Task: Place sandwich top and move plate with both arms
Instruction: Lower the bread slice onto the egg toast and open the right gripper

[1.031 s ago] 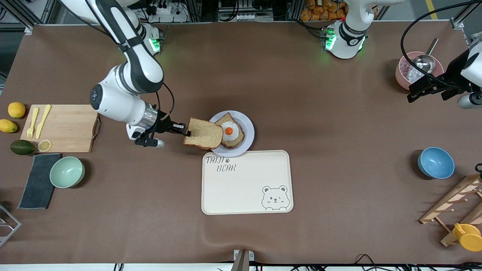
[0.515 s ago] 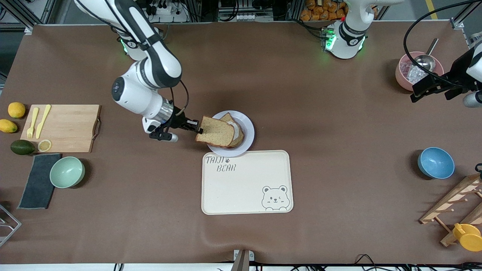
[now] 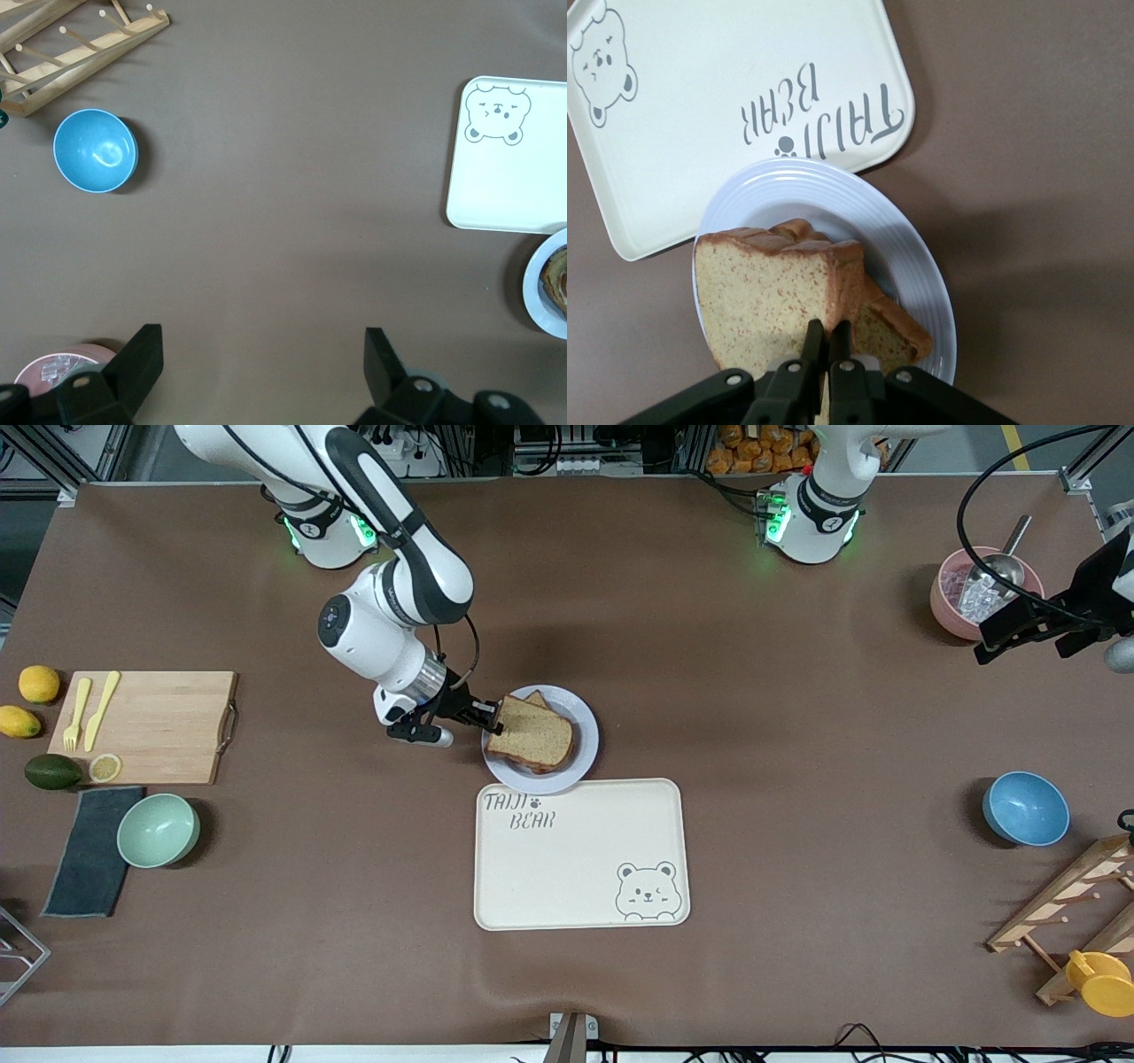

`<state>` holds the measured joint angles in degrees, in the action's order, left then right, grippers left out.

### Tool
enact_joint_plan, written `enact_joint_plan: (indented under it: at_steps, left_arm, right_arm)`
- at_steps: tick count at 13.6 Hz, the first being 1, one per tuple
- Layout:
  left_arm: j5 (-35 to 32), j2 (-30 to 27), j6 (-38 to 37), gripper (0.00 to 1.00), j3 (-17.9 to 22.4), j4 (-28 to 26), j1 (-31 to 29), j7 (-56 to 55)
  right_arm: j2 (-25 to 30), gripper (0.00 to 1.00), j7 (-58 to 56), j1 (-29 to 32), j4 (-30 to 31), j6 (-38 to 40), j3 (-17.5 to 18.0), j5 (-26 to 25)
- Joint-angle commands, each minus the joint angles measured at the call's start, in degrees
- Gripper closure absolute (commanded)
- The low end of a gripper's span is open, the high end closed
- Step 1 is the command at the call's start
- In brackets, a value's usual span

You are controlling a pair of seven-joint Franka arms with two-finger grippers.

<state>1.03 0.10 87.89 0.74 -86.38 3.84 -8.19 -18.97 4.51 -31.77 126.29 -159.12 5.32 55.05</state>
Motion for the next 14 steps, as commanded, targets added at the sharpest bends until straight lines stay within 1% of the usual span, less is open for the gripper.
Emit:
enact_joint_plan:
  at_steps: [1,3,8,14]
  left_arm:
    - [0.3,-0.3,0.2,0.00,-0.1,-0.4,-0.2,0.8]
    - [0.2,-0.4,0.2,0.00,0.0,-0.1,-0.3,0.9]
    - [0.6,-0.2,0.2,0.00,0.0,0.0,-0.4,0.9]
    - [0.6,1.0,0.9,0.00,0.0,-0.2,-0.3,0.9]
  right_arm:
    - [-0.1,1.00,0.5,-1.9,0.9,-2.4,-0.7,2.3]
    - [-0.6,1.00,0.5,-3.3,0.8,-3.1,-0.7,3.8]
    - [-1.1,1.00,0.5,-4.3,0.9,-4.4,-0.7,5.4]
    - [-1.2,1.00,0.6,-4.3,0.7,-4.2,-0.8,5.5]
